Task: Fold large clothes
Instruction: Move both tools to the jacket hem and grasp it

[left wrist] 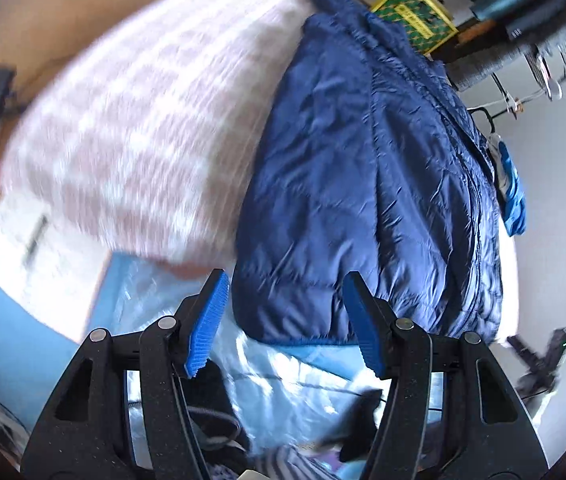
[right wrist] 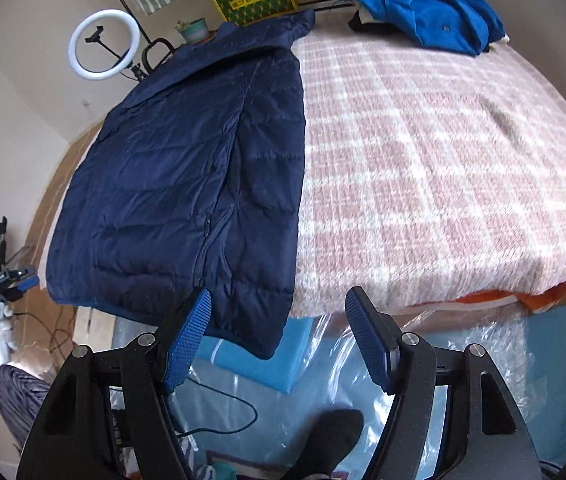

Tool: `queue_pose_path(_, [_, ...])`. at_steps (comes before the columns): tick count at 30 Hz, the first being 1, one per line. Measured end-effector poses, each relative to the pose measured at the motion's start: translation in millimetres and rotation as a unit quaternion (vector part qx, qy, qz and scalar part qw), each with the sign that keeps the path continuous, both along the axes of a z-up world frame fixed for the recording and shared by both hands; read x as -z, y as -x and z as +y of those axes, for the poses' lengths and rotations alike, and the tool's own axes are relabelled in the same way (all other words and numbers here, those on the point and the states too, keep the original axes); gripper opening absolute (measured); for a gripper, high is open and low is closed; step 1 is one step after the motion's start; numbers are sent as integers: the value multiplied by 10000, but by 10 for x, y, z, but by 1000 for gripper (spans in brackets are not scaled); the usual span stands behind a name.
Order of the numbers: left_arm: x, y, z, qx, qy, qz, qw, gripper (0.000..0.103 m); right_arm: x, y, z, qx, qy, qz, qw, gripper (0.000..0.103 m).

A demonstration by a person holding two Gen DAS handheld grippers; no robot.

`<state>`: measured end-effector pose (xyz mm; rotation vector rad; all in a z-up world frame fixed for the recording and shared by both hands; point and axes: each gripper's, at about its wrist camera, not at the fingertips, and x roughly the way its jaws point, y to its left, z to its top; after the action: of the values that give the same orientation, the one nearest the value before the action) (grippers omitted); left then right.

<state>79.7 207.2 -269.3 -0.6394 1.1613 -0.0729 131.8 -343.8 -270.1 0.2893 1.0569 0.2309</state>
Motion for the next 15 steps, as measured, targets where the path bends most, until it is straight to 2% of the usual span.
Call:
queue_pose_path(2, [128, 16, 44, -10, 338, 197, 9992, 67, 89, 33, 24, -40, -64, 101, 9999, 70])
queue_pose_path(4, [213, 13, 78, -74, 472, 333, 9983, 67, 183, 37, 16, -24, -213, 230, 9995, 70])
queue_pose_path(11, [302, -59, 47, -11, 574, 379, 9976, 67, 383, -28, -47, 125, -853, 431, 9953, 70])
queue_pose_path(15, [369, -129, -69, 186, 594, 484, 9969, 67, 434, -61, -24, 142, -968, 426, 9943, 70])
